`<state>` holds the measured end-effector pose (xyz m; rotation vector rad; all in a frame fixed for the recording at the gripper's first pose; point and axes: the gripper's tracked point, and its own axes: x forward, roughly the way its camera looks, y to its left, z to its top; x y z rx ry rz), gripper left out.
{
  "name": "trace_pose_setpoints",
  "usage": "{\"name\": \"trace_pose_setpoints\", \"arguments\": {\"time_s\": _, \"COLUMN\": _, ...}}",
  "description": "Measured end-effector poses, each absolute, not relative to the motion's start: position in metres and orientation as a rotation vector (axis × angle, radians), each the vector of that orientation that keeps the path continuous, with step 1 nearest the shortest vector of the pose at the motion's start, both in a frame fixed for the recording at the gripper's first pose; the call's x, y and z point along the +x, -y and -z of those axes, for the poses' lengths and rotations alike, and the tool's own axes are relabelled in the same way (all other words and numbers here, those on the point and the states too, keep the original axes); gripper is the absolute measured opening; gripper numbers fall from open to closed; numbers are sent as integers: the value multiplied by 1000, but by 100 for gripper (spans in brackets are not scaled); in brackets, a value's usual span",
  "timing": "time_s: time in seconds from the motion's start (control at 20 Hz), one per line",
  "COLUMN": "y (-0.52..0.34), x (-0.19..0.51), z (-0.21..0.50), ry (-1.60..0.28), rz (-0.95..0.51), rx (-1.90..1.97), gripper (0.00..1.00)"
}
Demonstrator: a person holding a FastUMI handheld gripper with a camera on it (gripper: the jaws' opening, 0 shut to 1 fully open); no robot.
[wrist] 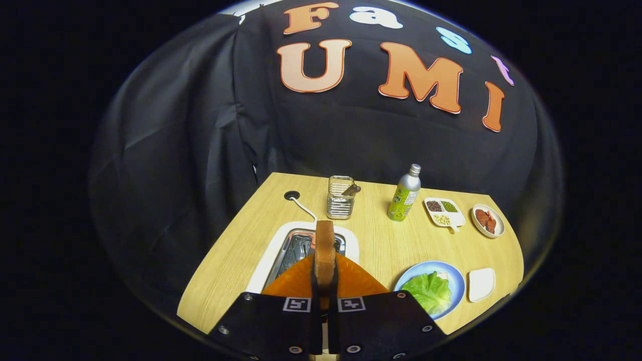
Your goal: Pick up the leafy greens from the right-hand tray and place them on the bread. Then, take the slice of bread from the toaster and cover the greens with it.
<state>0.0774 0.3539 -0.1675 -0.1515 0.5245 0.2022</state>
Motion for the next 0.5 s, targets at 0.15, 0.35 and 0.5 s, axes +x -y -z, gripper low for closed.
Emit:
{"name": "trace_pose_setpoints", "arguments": {"time_s": 0.15, "y": -352, "x": 77, "z": 140, "ry": -485, "rz": -218, "rx": -127, "gripper": 5}}
{"name": "trace_pose_setpoints", "arguments": {"time_s": 0.35, "y": -342, "x": 73, "z": 115, "ry": -440, "rz": -223, "rx": -107, "gripper": 5}}
{"name": "trace_pose_setpoints", "arguments": {"time_s": 0.5, "y": -327, "x": 72, "z": 107, "ry": -424, "rz": -210, "rx": -89, "gripper": 5}}
